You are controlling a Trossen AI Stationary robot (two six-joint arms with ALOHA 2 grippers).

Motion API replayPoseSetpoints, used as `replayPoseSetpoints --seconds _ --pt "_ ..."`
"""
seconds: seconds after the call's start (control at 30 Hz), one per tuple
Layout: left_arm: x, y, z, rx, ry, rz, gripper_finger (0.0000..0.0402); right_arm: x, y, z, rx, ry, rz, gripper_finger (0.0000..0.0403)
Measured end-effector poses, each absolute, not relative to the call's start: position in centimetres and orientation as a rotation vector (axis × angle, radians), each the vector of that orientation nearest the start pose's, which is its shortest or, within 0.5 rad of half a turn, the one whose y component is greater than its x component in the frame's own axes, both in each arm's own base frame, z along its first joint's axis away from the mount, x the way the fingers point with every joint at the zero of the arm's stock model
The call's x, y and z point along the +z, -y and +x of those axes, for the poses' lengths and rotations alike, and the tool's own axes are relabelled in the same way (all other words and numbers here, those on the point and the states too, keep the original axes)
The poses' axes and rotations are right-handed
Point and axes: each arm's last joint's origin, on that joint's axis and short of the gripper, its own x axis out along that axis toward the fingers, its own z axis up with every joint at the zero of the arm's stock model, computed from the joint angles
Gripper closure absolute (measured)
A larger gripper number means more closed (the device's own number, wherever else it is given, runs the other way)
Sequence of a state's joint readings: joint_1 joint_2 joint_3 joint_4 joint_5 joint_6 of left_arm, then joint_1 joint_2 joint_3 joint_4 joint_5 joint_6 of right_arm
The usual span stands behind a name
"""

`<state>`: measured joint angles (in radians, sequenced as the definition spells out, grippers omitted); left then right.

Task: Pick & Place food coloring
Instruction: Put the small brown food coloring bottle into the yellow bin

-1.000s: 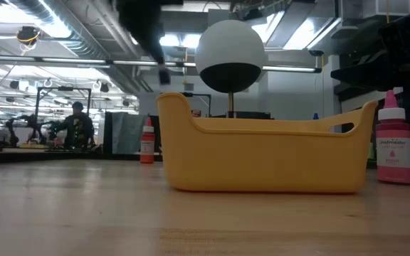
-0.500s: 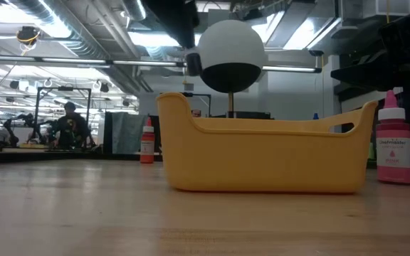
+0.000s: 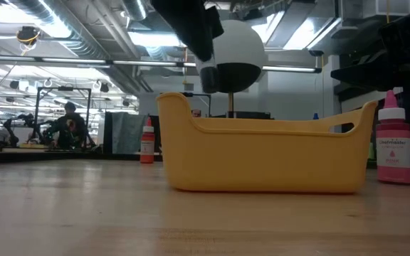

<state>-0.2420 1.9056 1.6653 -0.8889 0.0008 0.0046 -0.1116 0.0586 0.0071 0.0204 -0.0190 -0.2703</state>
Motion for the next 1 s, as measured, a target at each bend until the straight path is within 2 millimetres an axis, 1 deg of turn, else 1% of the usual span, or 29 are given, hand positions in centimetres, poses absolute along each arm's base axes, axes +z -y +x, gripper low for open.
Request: replayPoseSetpoints --seconds 0.33,0.57,0.87,0.93,1.0 --pt "24.6 9.7 40.5 -0.28 -1.079 0.192 0.0345 16.3 1.1 10.0 -0.088 -0.043 -0.268 0.0386" --pt "22.8 9.4 41.4 -0.286 -1.106 0.208 0.0344 16.3 1.1 10.0 -0.088 -0.043 -0.268 0.0386" --pt "20.8 8.7 41.7 -0.288 -1.184 0.232 0.0345 16.3 1.1 10.0 -0.088 -0.043 -0.268 0.0386" --pt "20.4 8.8 42.0 -0.288 -1.162 0.233 0.0344 16.3 1.1 10.0 -0.088 -0.043 -0.268 0.0386" --pt "19.7 8.7 41.7 -0.29 -1.198 0.235 0.0344 16.3 1.1 10.0 -0.088 -0.043 -0.268 0.0386"
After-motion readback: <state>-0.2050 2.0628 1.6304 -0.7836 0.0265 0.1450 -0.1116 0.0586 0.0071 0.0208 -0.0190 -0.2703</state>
